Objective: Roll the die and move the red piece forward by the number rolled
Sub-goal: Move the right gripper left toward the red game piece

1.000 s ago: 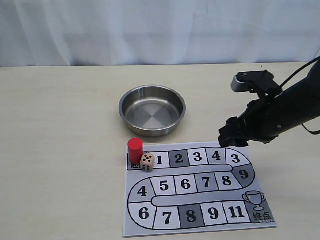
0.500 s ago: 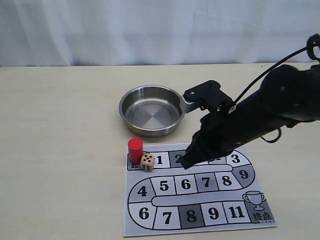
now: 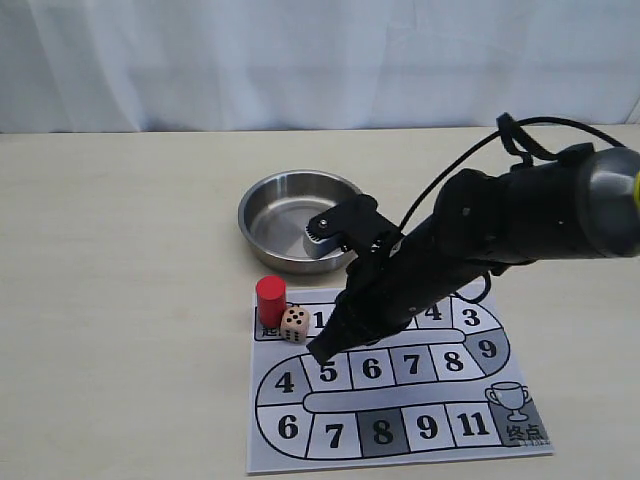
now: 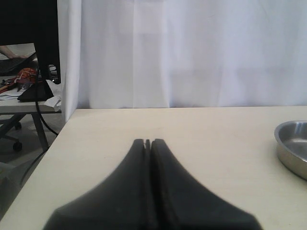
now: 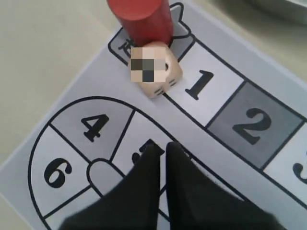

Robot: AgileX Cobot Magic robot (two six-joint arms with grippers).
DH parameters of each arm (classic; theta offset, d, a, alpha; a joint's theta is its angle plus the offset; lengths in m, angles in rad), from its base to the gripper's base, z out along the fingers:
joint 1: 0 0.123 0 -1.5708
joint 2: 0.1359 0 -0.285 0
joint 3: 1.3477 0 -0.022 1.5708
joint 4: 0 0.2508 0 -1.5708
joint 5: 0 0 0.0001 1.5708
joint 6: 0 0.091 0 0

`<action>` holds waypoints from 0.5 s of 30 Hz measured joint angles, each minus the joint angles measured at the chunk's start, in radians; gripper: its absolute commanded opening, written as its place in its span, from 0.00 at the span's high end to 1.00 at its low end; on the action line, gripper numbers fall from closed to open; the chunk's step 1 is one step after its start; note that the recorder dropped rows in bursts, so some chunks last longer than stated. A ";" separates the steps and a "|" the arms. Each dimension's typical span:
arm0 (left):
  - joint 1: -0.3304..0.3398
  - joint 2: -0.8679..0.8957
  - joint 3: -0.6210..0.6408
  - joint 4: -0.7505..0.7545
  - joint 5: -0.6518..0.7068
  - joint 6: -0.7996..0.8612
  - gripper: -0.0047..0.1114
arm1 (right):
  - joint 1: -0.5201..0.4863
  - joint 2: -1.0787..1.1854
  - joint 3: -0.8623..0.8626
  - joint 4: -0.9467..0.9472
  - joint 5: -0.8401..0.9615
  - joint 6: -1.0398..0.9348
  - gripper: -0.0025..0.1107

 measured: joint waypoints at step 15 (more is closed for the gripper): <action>0.000 0.000 0.000 0.000 0.000 0.000 0.96 | 0.000 0.136 -0.088 0.000 0.026 0.002 0.94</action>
